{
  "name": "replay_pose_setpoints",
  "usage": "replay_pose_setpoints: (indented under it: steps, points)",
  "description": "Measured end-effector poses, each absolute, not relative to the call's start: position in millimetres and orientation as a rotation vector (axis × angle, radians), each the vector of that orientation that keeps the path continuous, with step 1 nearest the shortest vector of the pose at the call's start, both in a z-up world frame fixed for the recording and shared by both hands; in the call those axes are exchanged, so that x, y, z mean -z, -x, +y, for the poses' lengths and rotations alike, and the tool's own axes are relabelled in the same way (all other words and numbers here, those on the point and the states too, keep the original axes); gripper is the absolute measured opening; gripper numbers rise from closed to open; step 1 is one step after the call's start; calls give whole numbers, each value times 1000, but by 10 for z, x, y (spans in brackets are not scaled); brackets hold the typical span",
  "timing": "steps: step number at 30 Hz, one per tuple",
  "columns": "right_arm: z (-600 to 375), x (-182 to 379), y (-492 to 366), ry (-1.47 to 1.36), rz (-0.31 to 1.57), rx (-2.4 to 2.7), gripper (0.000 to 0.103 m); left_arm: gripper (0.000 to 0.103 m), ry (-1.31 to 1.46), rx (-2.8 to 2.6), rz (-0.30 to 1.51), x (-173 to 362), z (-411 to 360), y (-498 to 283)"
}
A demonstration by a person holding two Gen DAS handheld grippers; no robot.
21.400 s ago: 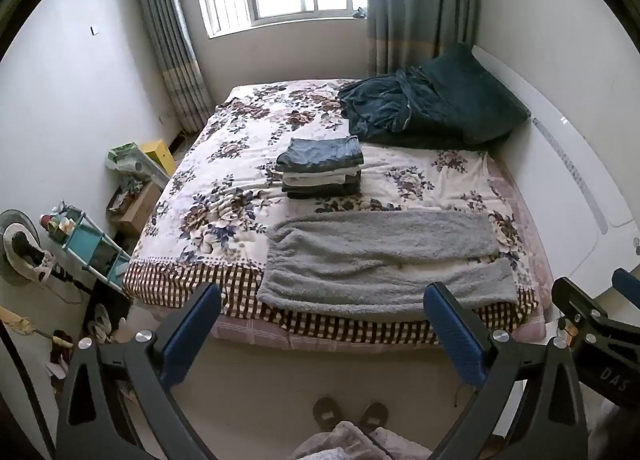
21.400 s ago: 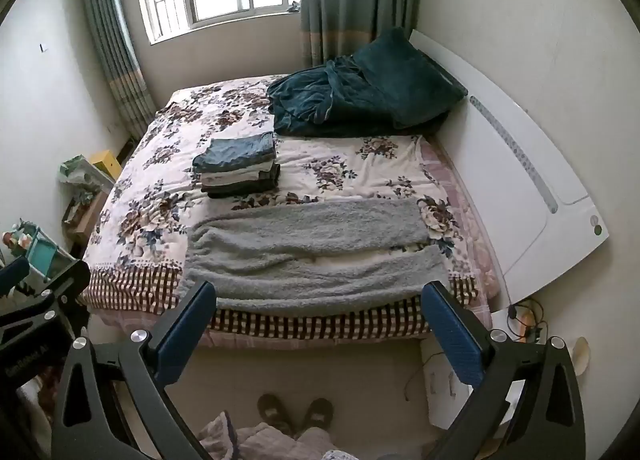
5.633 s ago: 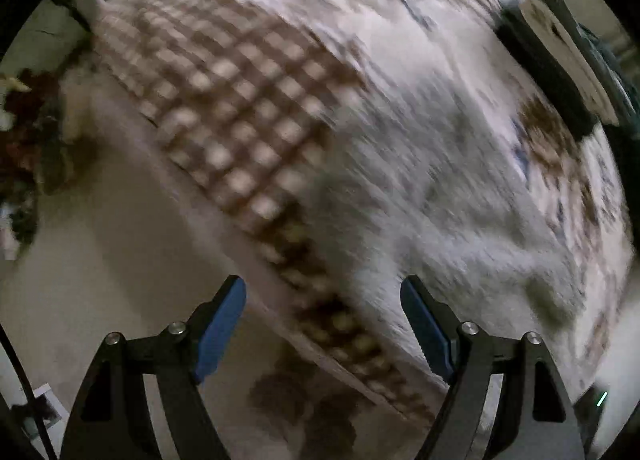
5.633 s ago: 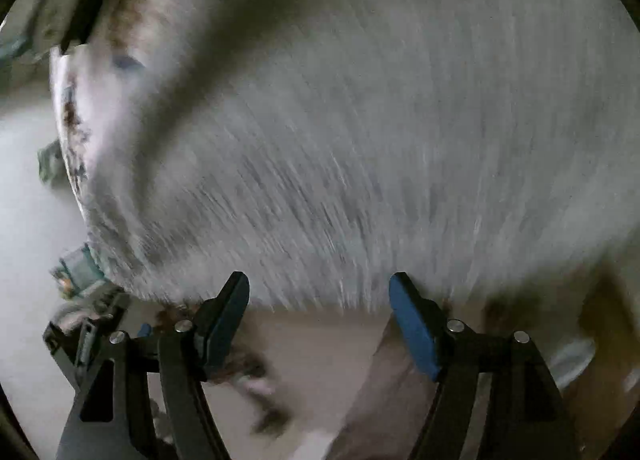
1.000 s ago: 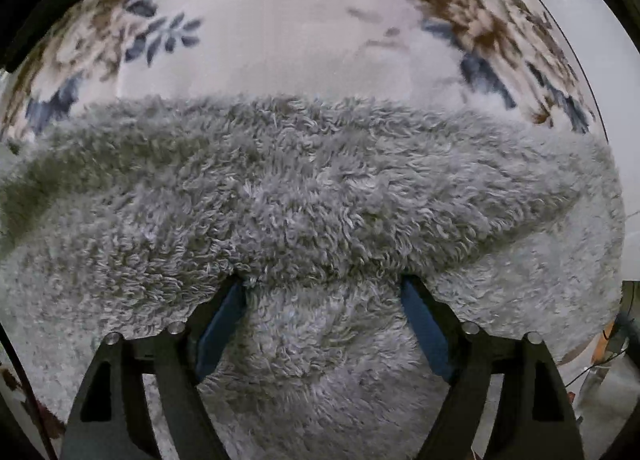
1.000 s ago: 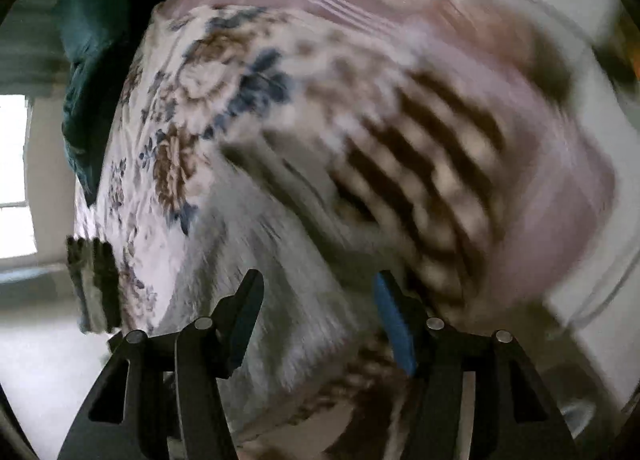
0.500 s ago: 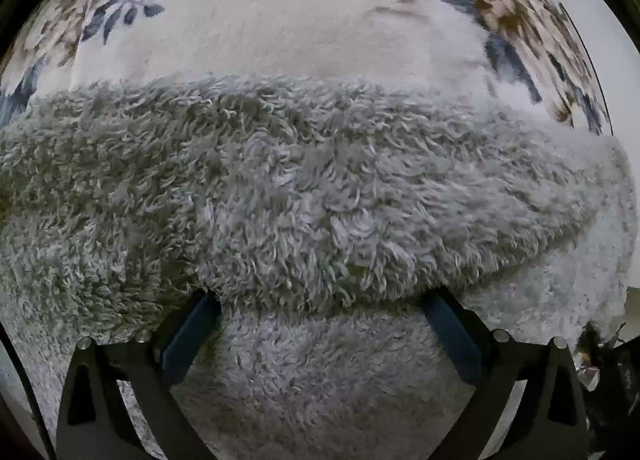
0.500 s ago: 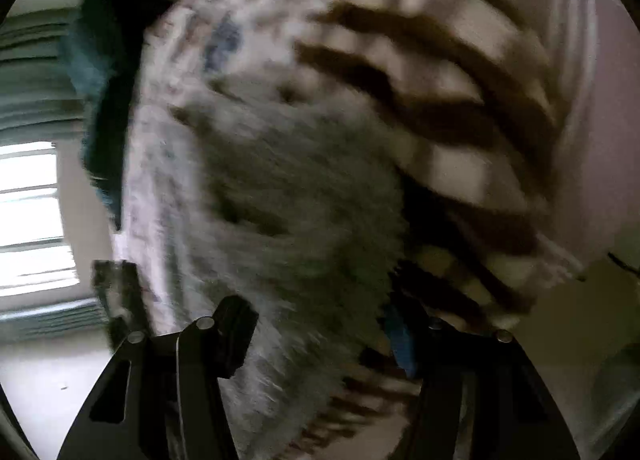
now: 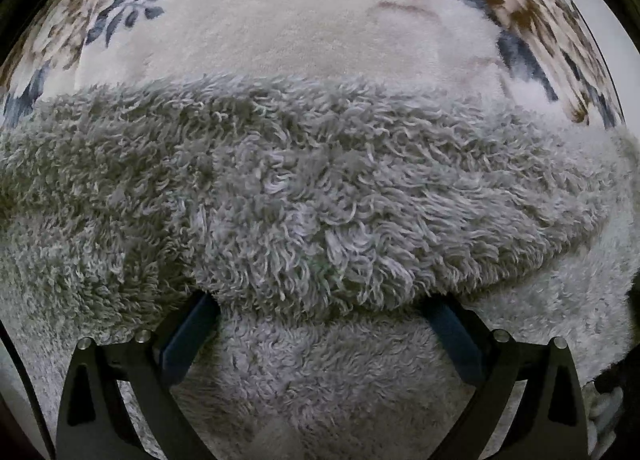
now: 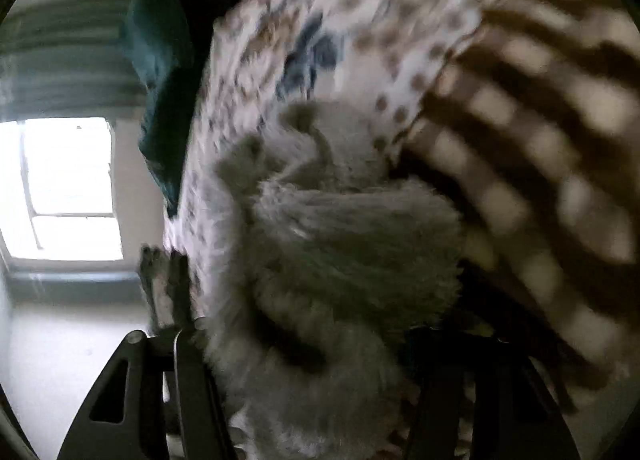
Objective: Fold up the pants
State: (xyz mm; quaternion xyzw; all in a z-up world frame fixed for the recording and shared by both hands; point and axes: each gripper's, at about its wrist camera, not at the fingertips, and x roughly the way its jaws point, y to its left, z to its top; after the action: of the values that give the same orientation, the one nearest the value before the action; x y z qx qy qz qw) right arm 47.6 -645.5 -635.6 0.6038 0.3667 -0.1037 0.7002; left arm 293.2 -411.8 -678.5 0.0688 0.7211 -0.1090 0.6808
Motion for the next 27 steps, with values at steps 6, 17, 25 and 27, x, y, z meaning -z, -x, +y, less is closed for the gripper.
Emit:
replay_pose_setpoints:
  steps: [6,17,25,27]
  points:
    - [-6503,6515,-534,-1445,761,190,69,103,-153,249,1627,6794,-4137,-2949]
    - [-6340,6589,121,-1477,699,246,68,103,-141,287,1665,6845,-4104,-3087]
    - [-6420,6340,-234,-1447,619,141,76,103,-142,304,1656,6778,-3872,-3069]
    - [-6349,6036,-276,-1362,601,82,76,103,-143,307,1656,6687,-3834,-3028]
